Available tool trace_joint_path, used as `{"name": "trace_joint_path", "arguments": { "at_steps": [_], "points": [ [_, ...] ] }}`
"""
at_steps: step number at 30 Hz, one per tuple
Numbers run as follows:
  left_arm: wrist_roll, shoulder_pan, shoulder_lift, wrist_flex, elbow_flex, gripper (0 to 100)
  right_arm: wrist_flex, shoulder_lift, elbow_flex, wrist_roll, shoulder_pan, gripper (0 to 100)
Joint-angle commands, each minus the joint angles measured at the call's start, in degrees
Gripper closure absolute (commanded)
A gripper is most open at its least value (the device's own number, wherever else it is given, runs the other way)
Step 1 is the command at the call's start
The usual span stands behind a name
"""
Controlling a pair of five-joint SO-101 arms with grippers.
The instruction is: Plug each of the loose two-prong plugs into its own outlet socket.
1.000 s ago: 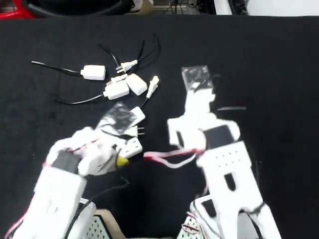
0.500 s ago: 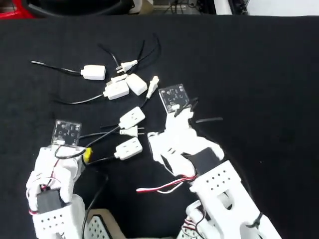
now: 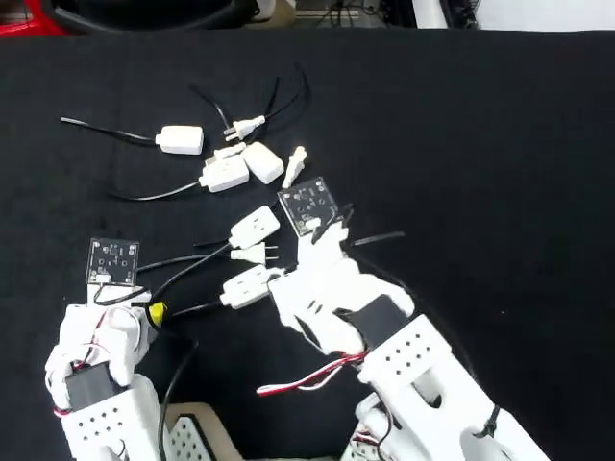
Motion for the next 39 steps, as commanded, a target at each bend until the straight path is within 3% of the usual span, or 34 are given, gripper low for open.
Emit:
{"name": "trace_joint_path", "arguments": {
  "at_steps": [1,39],
  "points": [
    [0.4,-0.5,-0.2,0.3,1.2,69,-1.1,-1.5,-0.1,-0.4,-0.7,98.7],
    [0.4,-0.4,-0.2,0.3,1.2,69,3.0,-1.7,-1.5,2.1,-0.7,98.7]
  ]
}}
